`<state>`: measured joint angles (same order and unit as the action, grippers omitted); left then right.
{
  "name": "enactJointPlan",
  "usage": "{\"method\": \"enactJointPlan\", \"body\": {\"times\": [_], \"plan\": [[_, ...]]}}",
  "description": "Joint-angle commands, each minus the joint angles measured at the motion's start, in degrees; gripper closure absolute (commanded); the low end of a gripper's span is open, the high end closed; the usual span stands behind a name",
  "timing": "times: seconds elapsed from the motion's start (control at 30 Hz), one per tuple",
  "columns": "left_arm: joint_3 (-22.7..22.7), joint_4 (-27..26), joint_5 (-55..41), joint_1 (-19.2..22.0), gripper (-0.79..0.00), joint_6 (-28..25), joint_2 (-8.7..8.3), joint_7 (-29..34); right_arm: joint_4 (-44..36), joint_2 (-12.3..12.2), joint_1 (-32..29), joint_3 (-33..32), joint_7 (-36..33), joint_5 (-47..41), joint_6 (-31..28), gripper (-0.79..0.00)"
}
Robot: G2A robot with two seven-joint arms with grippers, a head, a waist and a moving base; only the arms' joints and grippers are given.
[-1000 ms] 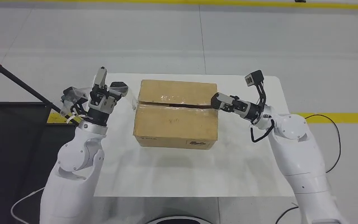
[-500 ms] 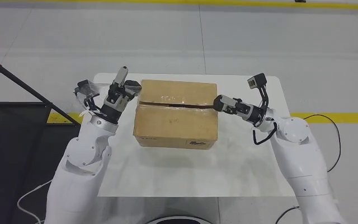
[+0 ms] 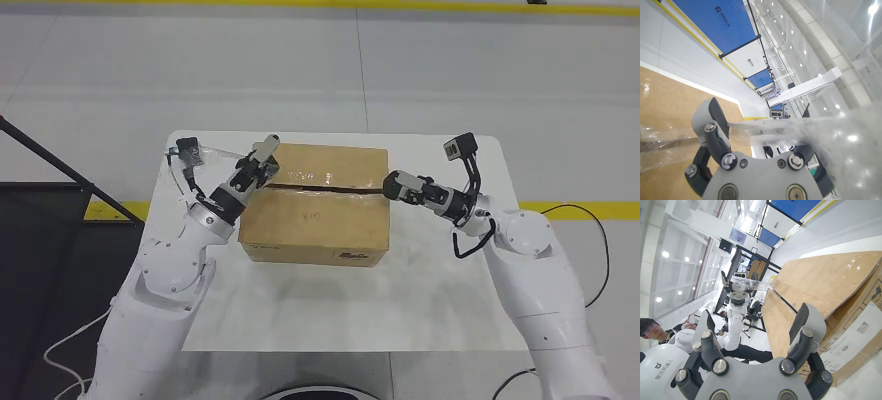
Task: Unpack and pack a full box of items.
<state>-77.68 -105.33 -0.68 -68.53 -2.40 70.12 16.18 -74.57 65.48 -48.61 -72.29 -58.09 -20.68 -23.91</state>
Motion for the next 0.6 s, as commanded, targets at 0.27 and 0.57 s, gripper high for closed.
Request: {"method": "enactJointPlan", "body": {"times": [0.27, 0.57], "plan": [[4.06, 2.68, 7.24, 2.7, -0.785, 2.62, 0.32, 0.41, 1.27, -0.2, 0.02, -0.25, -0.43, -0.85, -1.02, -0.785], [8.15, 4.05, 13.51, 4.39, -0.785, 3.24, 0.82, -0.17, 2.51, -0.34, 0.15, -0.35, -0.73, -1.7, -1.79, -0.785]]}}
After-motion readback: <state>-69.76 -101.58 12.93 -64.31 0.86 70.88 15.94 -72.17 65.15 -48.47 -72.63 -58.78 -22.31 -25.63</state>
